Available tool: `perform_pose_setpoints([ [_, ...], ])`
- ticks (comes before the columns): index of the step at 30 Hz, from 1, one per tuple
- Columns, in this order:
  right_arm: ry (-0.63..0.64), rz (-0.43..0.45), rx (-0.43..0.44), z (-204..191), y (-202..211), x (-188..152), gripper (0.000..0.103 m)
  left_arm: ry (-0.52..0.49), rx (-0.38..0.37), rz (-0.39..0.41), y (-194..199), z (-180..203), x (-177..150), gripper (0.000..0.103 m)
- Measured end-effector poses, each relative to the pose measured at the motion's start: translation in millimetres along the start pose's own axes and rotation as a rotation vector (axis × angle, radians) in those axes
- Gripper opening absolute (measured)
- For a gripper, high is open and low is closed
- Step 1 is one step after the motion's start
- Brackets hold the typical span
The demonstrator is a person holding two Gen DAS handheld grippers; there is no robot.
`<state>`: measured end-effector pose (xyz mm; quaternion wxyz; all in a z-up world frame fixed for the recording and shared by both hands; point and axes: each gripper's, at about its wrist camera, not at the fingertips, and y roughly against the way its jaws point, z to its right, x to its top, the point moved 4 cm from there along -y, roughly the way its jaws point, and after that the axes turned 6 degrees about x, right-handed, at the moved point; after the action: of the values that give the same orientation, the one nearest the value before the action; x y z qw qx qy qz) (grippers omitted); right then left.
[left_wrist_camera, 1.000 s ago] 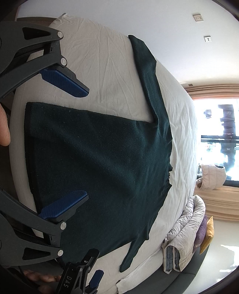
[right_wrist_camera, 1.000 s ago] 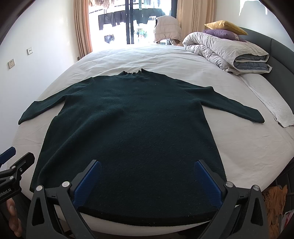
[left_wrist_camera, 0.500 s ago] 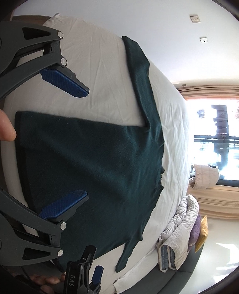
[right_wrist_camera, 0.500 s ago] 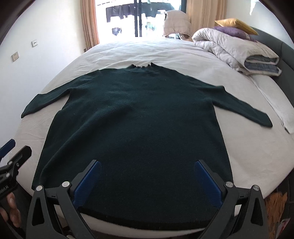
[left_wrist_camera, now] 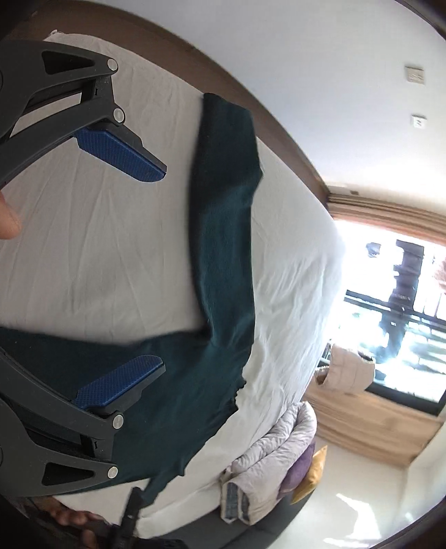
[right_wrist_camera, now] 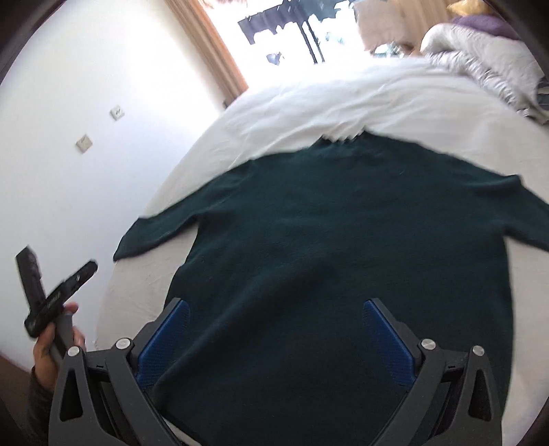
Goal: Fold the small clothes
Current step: 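Grasp the cuff of one sweater sleeve with the left gripper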
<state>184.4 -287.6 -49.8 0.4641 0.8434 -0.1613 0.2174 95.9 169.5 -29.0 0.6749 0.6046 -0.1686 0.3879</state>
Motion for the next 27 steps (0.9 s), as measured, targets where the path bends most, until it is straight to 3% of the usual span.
perform_pose_setpoints([
  [3, 0.056, -0.089, -0.014, -10, -27, 14, 0.101, 0.178, -0.038, -0.006, -21, -44, 17, 0.103],
  [7, 0.139, -0.076, -0.067, -28, -55, 39, 0.1, 0.393, -0.081, -0.059, -65, -109, 37, 0.102],
  [9, 0.164, -0.061, -0.067, -37, -69, 52, 0.095, 0.491, -0.1, -0.091, -86, -139, 41, 0.091],
  [13, 0.182, -0.053, -0.046, -49, -92, 66, 0.088, 0.691, -0.209, -0.134, -118, -184, 34, 0.08],
  [18, 0.134, -0.063, 0.019, -54, -119, 69, 0.083, 0.744, -0.25, -0.14, -118, -185, 33, 0.08],
  [22, 0.134, -0.066, 0.03, -60, -134, 68, 0.076, 0.71, -0.273, -0.173, -129, -170, 28, 0.08],
  [27, 0.139, -0.049, 0.024, -60, -132, 73, 0.075, 0.819, -0.301, -0.134, -144, -182, 30, 0.08],
])
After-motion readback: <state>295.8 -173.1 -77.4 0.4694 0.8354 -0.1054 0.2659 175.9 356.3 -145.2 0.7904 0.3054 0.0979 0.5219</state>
